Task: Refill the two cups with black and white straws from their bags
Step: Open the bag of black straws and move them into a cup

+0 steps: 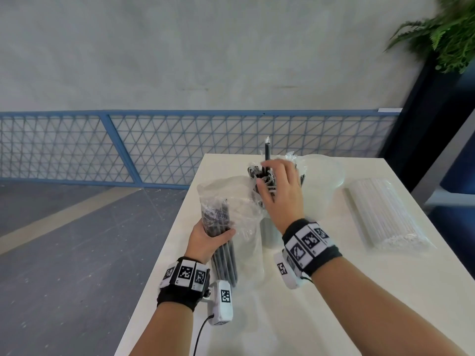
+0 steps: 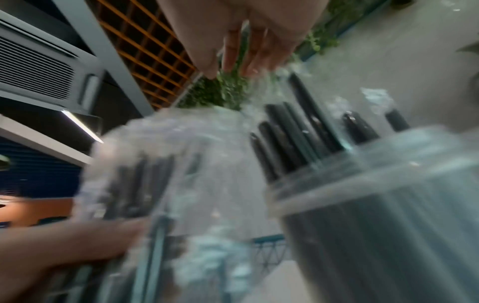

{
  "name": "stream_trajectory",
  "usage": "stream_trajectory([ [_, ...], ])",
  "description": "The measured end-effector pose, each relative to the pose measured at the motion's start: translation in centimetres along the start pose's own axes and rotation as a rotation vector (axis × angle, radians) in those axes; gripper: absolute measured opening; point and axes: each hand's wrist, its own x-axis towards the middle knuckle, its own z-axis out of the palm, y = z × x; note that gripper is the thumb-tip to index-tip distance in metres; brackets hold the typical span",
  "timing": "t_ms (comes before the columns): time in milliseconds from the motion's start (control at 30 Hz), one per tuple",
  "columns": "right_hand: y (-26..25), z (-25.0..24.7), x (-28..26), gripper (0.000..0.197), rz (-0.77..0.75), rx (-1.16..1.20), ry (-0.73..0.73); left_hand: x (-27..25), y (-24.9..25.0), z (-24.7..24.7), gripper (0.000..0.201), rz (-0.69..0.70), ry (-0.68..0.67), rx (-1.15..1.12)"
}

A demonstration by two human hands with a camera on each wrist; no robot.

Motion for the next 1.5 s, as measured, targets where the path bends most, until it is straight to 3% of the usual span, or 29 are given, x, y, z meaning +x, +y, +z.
stream_trajectory([
  [67, -1.5, 0.0, -1.2, 0.016, -0.014, 0.111, -0.177, 0.0, 0.1, 0.1, 0.038, 0.018, -0.012, 0.011],
  [200, -1.8, 1.2, -2.6, 0.021, 0.144, 0.064, -0.580, -0.3, 0.1, 0.5, 0.044, 0.049, -0.052, 0.058],
  [300, -1.8, 1.3, -2.4, 0.027, 0.193, 0.048, -0.728, -0.5, 0.2, 0.5, 0.057, 0.061, -0.118, 0.014],
  [367, -1.7, 1.5, -2.5, 0.047, 0.219, 0.062, -0.779, -0.7, 0.1, 0.5, 0.068, 0.067, -0.165, 0.007],
  [433, -1.7, 1.8, -2.8, 0.061, 0.243, 0.077, -0.768, -0.8, 0.0, 0.6, 0.077, 0.062, -0.219, 0.024],
  [500, -1.7, 2.1, -3.7, 0.060, 0.290, 0.167, -0.726, -0.9, 0.2, 0.7, 0.094, 0.042, -0.323, 0.030],
  [600, -2.0, 2.6, -5.0, 0.048, 0.474, 0.374, -0.671, -1.0, 0.4, 0.9, 0.122, 0.021, -0.446, 0.064],
  [667, -2.0, 3.4, -5.8, 0.062, 0.611, 0.460, -0.584, -1.5, 1.0, 1.2, 0.127, -0.025, -0.496, 0.073],
  [733, -2.1, 4.1, -6.4, 0.073, 0.667, 0.490, -0.494, -2.0, 1.6, 1.5, 0.106, -0.049, -0.507, 0.089],
  [767, -2.3, 4.1, -6.4, 0.067, 0.682, 0.508, -0.472, -2.3, 2.0, 1.6, 0.089, -0.047, -0.509, 0.112],
  [833, -2.5, 3.9, -6.3, 0.034, 0.712, 0.521, -0.459, -2.5, 2.5, 1.8, 0.069, -0.032, -0.499, 0.171],
  [933, -2.5, 3.6, -5.9, 0.013, 0.770, 0.539, -0.444, -2.5, 2.1, 1.7, 0.077, 0.031, -0.488, 0.183],
  [1067, -2.4, 3.4, -4.8, 0.014, 0.803, 0.620, -0.336, -3.0, 1.2, 2.0, 0.046, 0.044, -0.424, 0.250],
  [1200, -2.2, 2.7, -3.4, 0.038, 0.802, 0.729, -0.219, -3.3, 1.2, 2.3, 0.040, 0.056, -0.344, 0.284],
  [1367, -2.8, 0.7, -1.5, 0.011, 0.673, 0.930, -0.099, -3.0, 1.4, 1.9, 0.022, 0.000, -0.327, 0.256],
  [1500, -2.5, 0.6, -1.0, 0.030, 0.659, 1.004, -0.067, -2.7, 1.2, 1.5, 0.020, -0.028, -0.295, 0.238],
])
